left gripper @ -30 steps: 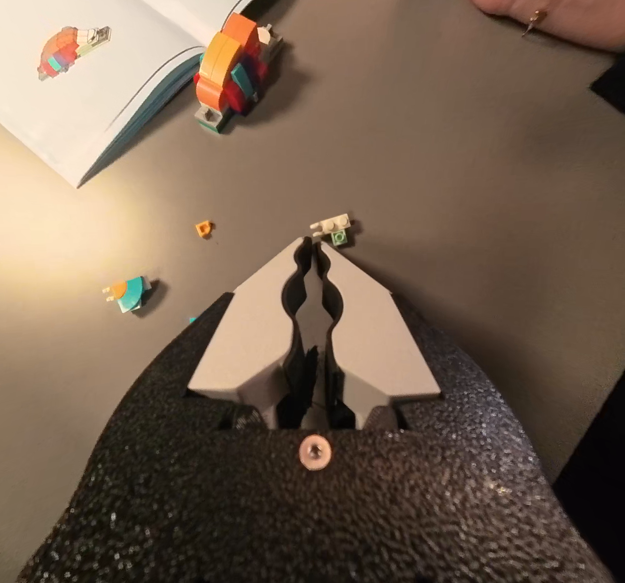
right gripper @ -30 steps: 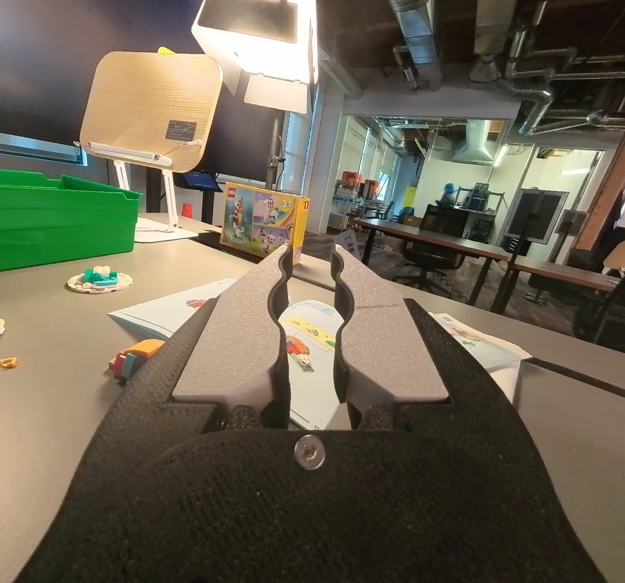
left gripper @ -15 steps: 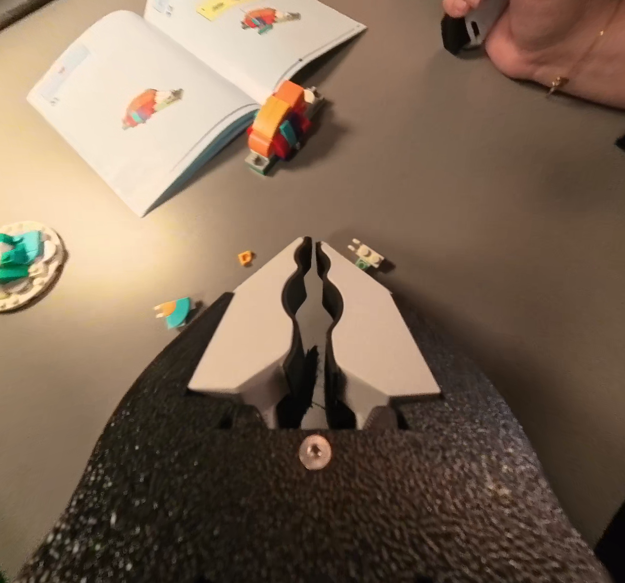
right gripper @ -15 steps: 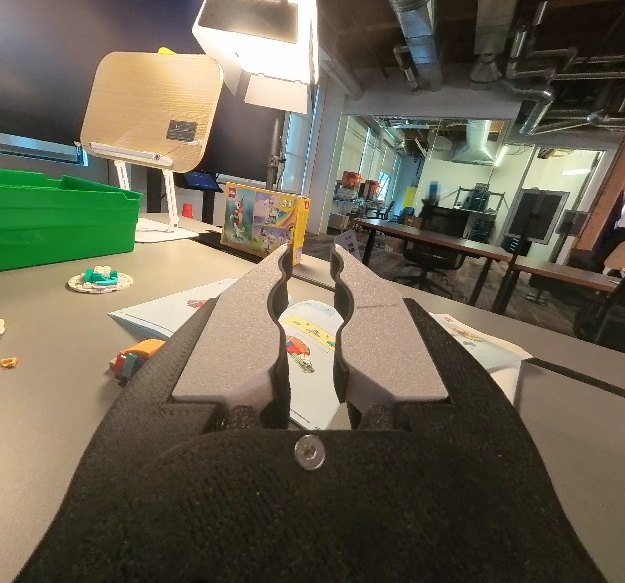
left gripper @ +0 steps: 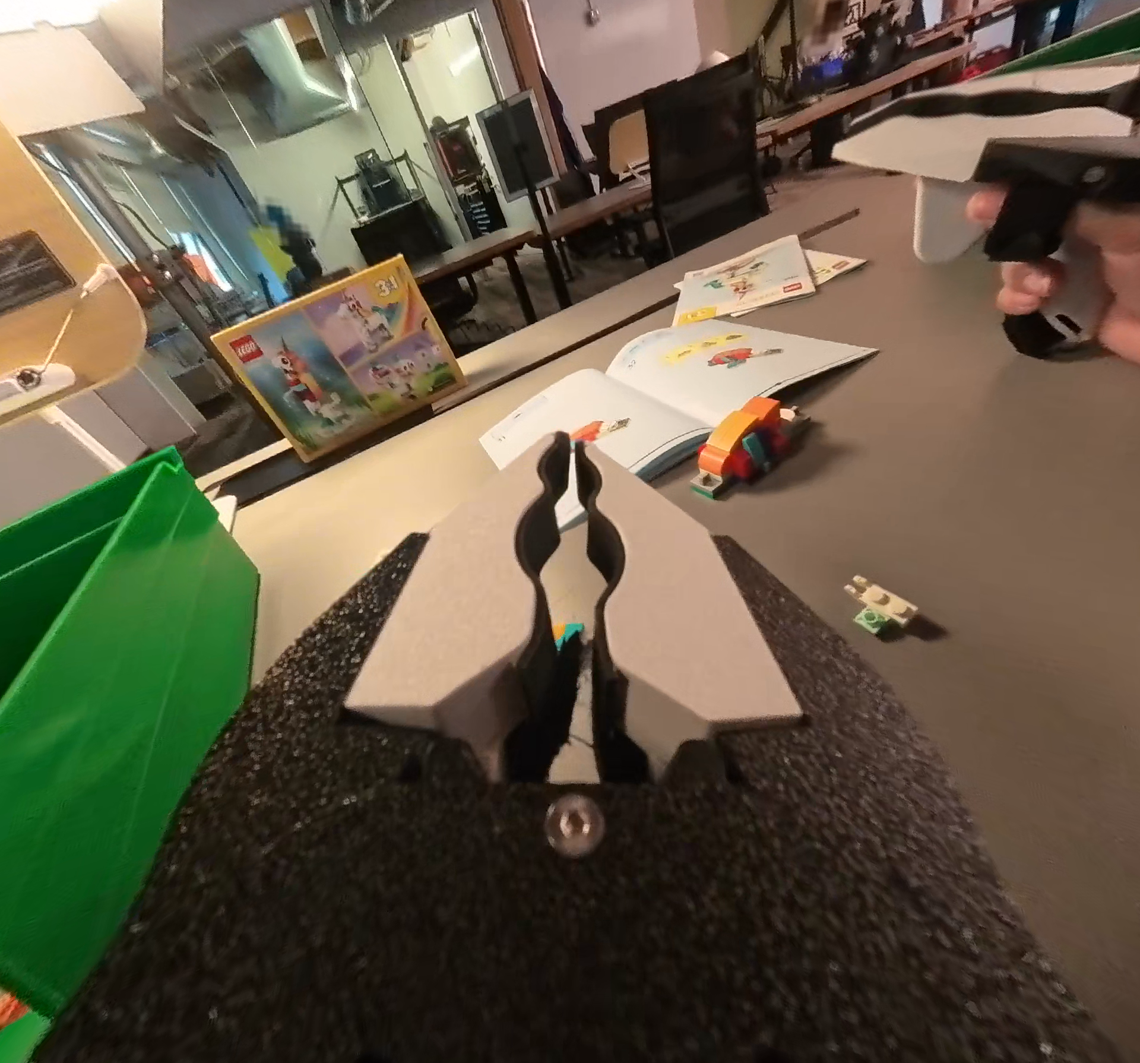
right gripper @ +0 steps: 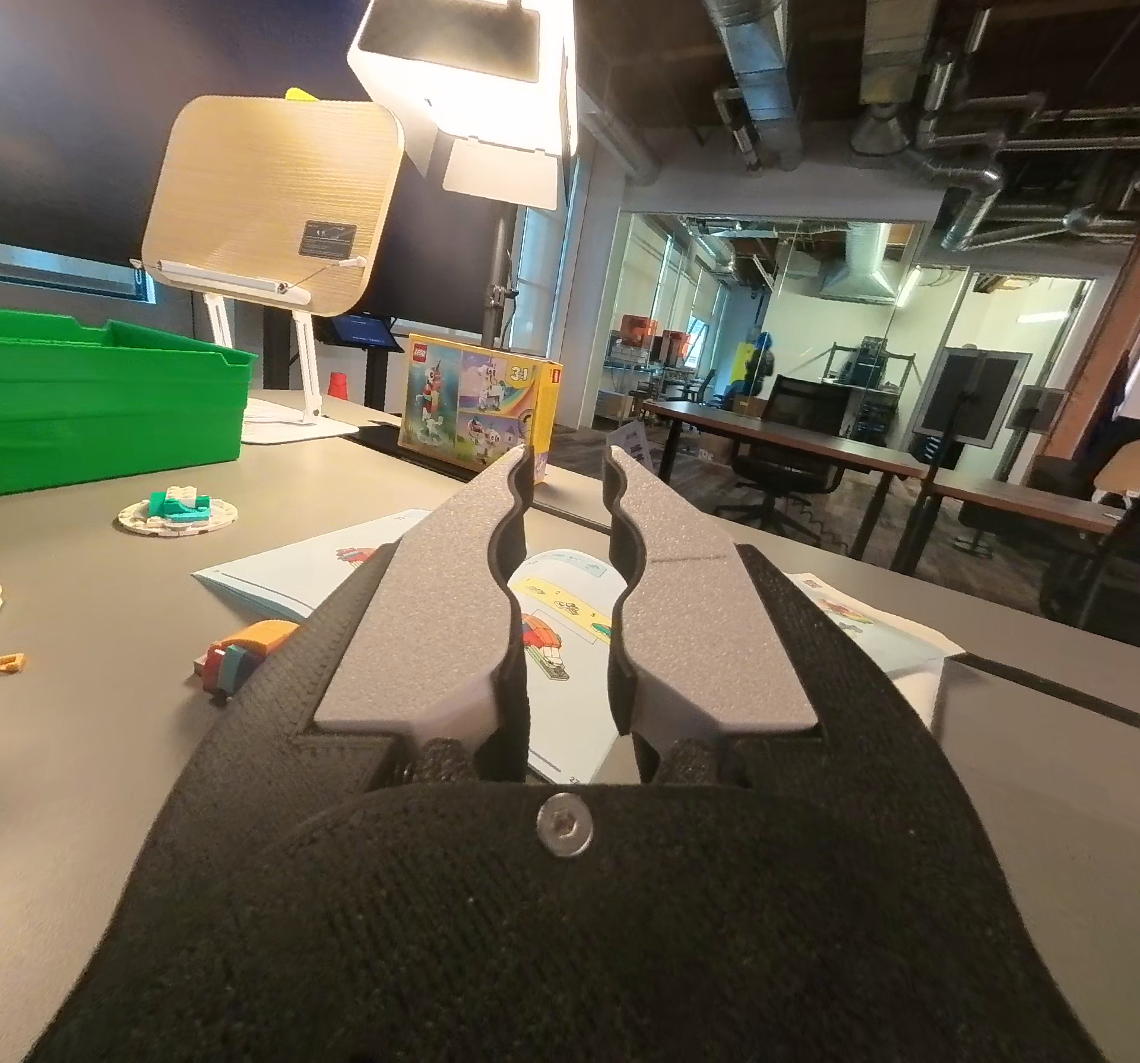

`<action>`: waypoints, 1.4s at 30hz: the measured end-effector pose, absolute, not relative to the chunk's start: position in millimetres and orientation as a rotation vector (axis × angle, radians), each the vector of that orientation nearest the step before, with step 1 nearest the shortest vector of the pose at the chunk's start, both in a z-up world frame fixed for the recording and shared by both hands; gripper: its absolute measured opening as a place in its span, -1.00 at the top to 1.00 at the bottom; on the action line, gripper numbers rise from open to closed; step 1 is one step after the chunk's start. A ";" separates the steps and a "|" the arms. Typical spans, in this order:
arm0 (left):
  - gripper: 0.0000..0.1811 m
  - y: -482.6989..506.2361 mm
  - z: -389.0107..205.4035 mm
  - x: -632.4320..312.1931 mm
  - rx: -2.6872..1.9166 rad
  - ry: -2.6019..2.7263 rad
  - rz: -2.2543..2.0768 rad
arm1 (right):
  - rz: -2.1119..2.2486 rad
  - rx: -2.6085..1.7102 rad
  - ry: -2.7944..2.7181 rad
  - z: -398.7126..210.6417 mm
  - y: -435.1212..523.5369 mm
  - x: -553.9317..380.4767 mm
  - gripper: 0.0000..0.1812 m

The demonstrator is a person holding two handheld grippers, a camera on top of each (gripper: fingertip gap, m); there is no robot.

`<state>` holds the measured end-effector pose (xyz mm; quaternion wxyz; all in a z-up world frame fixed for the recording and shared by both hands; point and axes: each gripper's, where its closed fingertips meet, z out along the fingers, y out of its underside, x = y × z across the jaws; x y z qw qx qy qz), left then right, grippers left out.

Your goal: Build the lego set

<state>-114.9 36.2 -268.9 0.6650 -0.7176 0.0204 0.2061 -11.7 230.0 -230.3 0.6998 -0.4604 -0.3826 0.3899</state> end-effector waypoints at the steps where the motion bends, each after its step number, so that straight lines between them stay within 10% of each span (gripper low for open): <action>1: 1.00 36.2 -269.8 -114.9 -1.620 0.054 0.474 | 0.868 -1.025 -0.852 -230.3 230.1 -11.6 0.77; 42: 1.00 40.5 -277.1 -105.5 -1.619 0.157 0.506 | 0.870 -1.020 -0.856 -229.9 228.6 -12.3 0.77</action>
